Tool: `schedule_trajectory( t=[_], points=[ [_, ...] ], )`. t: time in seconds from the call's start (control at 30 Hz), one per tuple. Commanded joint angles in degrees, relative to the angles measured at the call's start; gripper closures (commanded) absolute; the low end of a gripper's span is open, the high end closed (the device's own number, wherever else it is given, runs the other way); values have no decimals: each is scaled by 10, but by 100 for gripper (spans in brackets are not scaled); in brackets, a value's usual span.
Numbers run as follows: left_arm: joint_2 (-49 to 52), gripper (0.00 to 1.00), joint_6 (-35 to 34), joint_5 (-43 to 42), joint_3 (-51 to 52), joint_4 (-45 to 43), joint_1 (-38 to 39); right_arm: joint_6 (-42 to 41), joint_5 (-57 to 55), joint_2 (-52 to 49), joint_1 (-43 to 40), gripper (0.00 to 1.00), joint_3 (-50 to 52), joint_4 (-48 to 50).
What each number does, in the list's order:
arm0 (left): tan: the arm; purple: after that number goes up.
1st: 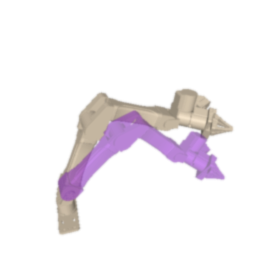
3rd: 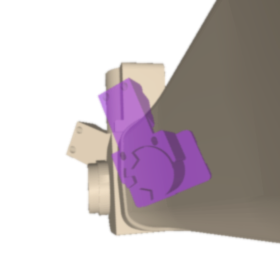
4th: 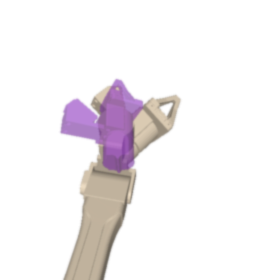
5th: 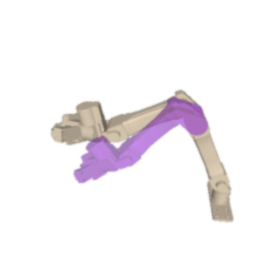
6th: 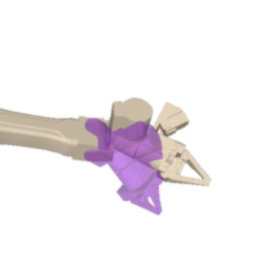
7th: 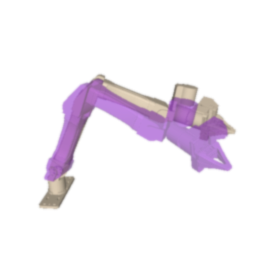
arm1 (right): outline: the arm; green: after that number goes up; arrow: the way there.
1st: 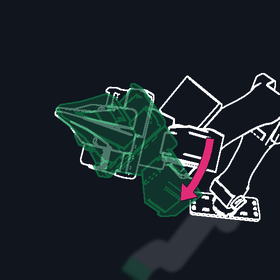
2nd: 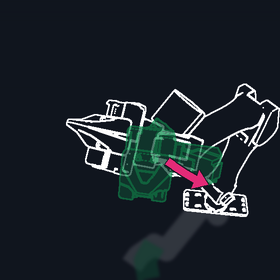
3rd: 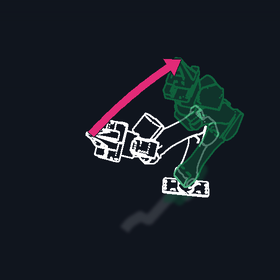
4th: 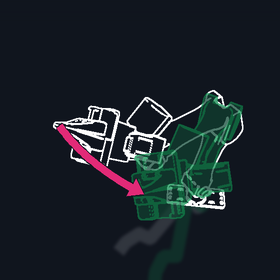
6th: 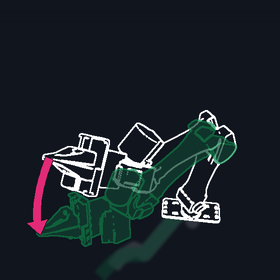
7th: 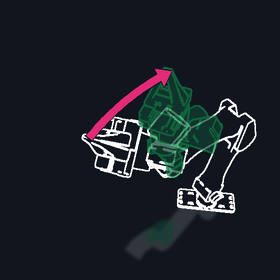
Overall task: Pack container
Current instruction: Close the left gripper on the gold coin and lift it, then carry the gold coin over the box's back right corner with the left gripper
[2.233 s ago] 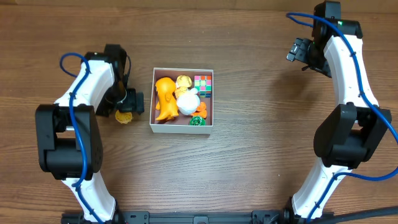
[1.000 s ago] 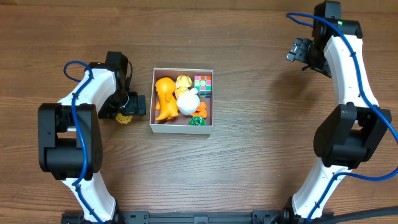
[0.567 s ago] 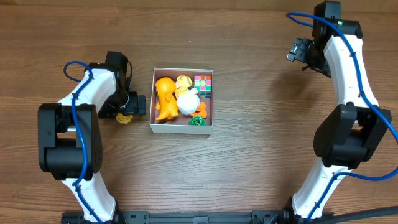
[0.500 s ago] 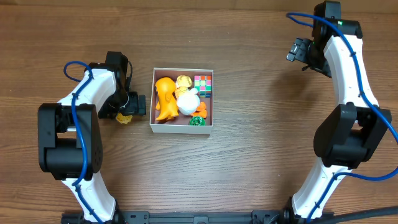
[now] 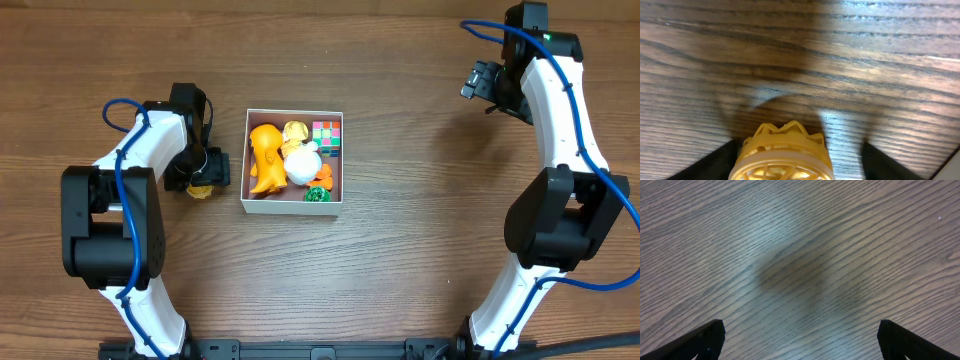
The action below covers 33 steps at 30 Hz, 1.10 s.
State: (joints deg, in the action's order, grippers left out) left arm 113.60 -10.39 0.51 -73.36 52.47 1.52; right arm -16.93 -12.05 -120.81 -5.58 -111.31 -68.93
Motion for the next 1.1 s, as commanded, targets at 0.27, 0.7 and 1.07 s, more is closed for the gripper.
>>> schedule_trajectory(
  t=[0.27, 0.7, 1.07],
  points=[
    [3, 42, -1, 1, 11, 0, 0, -7, -8, 3, -3, 0, 0, 3],
    [3, 56, -1, 1, -65, 45, 0, -7, -8, 3, -3, 0, 0, 3],
    [3, 56, 1, -1, -311, 190, 11, -7, -8, 3, -3, 0, 0, 3]
  ],
)
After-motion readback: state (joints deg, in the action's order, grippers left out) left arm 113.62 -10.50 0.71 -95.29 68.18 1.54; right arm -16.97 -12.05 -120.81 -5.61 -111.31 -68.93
